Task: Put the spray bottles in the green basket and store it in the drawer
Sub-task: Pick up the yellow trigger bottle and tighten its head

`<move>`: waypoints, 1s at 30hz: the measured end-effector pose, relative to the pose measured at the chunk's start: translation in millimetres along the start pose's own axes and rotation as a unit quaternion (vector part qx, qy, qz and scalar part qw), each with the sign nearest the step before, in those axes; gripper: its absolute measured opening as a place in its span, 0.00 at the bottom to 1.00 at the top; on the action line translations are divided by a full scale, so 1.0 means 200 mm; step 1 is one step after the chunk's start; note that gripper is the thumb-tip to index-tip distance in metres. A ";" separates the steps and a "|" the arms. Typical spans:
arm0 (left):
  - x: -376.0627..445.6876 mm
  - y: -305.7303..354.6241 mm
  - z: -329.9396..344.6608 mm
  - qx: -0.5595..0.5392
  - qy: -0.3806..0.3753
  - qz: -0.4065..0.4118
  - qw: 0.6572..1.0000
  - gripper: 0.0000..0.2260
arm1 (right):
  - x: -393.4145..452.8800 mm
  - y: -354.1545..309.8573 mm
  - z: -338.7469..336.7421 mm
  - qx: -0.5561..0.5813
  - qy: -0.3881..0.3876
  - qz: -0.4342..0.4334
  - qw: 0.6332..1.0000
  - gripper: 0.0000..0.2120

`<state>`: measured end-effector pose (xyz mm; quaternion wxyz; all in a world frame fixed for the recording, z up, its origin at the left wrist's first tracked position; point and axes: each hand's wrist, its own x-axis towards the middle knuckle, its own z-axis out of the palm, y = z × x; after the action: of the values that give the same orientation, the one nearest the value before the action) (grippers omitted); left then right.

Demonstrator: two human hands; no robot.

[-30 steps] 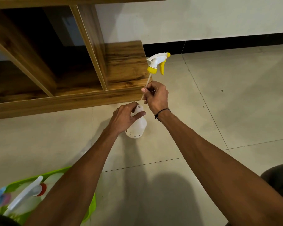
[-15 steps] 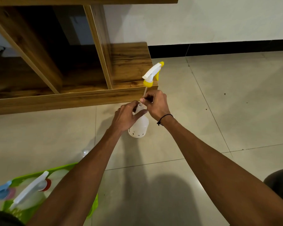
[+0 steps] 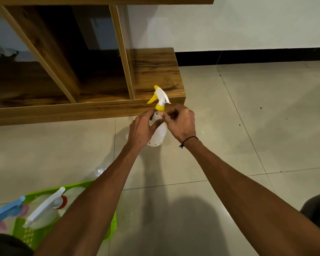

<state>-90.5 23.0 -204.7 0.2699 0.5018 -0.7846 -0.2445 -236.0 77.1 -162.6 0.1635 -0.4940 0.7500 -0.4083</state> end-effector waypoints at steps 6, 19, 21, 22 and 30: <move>-0.02 -0.01 0.00 0.030 0.019 -0.001 0.999 0.20 | 0.05 -0.04 -0.02 0.069 0.007 0.004 0.998 0.27; 0.00 -0.04 0.05 -0.033 0.033 -0.059 0.997 0.21 | 0.05 -0.09 0.05 0.026 -0.074 0.025 0.997 0.23; 0.00 -0.03 0.06 -0.042 0.036 -0.061 0.997 0.20 | 0.05 -0.08 0.07 0.039 -0.054 0.046 0.997 0.24; -0.01 -0.02 0.07 -0.047 0.037 -0.059 0.996 0.19 | 0.05 -0.07 0.08 0.049 -0.040 0.058 0.996 0.24; -0.01 -0.04 0.05 -0.091 0.021 -0.068 0.993 0.19 | 0.08 -0.03 0.07 0.096 -0.096 0.024 0.990 0.30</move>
<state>-91.4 22.4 -218.4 0.3132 0.5325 -0.7174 -0.3220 -231.6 55.3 -163.5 0.2914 -0.4947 0.6995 -0.4255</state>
